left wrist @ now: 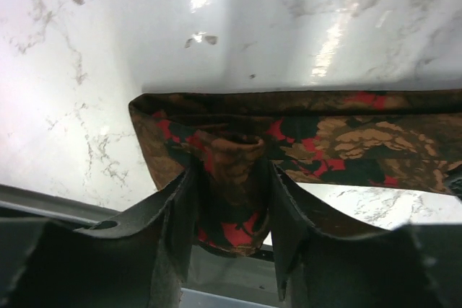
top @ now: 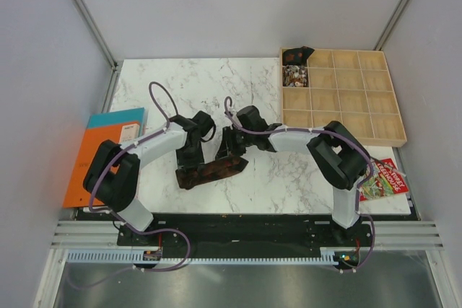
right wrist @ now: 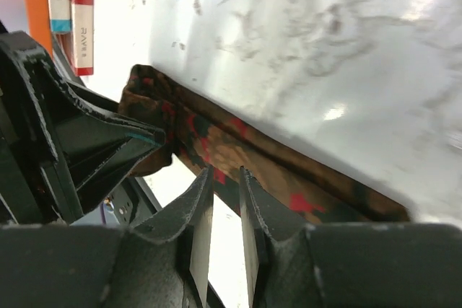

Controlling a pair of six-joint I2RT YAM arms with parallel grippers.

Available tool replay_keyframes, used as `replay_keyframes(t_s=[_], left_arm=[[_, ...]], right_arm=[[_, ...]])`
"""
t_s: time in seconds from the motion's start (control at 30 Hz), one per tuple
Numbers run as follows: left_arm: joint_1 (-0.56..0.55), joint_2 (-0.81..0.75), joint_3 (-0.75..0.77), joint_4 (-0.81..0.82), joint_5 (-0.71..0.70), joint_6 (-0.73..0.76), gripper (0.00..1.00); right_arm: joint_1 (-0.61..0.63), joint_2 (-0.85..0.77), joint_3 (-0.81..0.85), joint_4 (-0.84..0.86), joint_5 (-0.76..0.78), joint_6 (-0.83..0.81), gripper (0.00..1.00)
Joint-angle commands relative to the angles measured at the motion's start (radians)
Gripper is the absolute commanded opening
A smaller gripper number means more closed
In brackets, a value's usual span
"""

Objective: Roll the ties
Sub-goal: Roll the tie at the center of the board.

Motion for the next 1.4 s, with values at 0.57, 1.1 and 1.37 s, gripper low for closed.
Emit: replay_keyframes(t_s=[0.57,1.1,1.37], left_arm=[[-0.078,-0.158,0.104,0.041,-0.071,0.006,0.69],[-0.051,-0.529,-0.162,0.124,-0.072,-0.086,0.89],[0.164,-0.547,-0.212,0.189,0.071,0.001,0.81]], right_arm=[[-0.063,-0.149,0.0,-0.105,-0.001,-0.047,0.3],[0.032,-0.074,0.112,-0.039,-0.069,0.033,0.29],[0.08,-0.086,0.097,-0.108,0.04,-0.014,0.26]])
